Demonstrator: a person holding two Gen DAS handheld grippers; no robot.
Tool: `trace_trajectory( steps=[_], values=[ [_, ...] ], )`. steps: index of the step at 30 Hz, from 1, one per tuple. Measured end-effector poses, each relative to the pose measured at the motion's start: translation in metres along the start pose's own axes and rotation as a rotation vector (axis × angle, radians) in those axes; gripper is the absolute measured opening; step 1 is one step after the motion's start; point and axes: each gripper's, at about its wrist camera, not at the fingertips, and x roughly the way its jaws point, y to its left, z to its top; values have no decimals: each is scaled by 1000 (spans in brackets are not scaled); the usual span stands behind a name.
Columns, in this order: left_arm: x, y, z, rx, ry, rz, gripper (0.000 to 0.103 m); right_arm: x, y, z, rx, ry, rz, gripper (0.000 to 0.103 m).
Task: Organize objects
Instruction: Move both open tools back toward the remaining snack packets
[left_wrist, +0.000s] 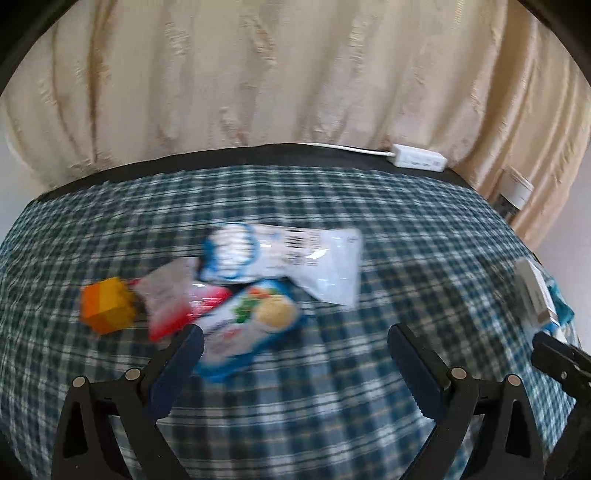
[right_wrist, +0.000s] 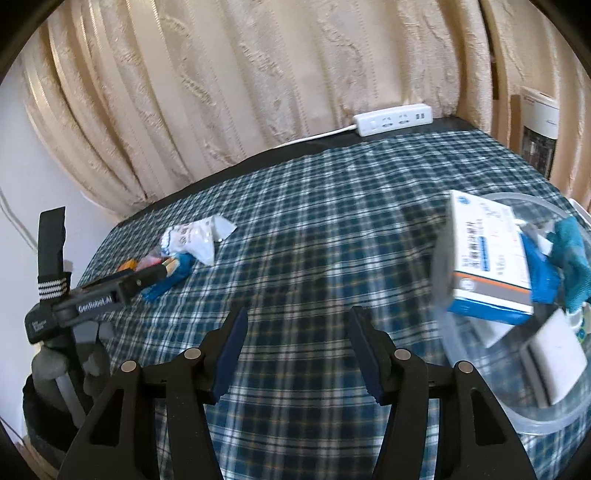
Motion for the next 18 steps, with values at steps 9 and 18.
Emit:
trace_trajectory(
  steps=[9,18],
  values=[
    [13,51,6,-122,13,68,102,23,25,-5,-21,48,41,58],
    [34,71,19,-197,39,80,102,39,39,-9,-25,76,78,58]
  ],
)
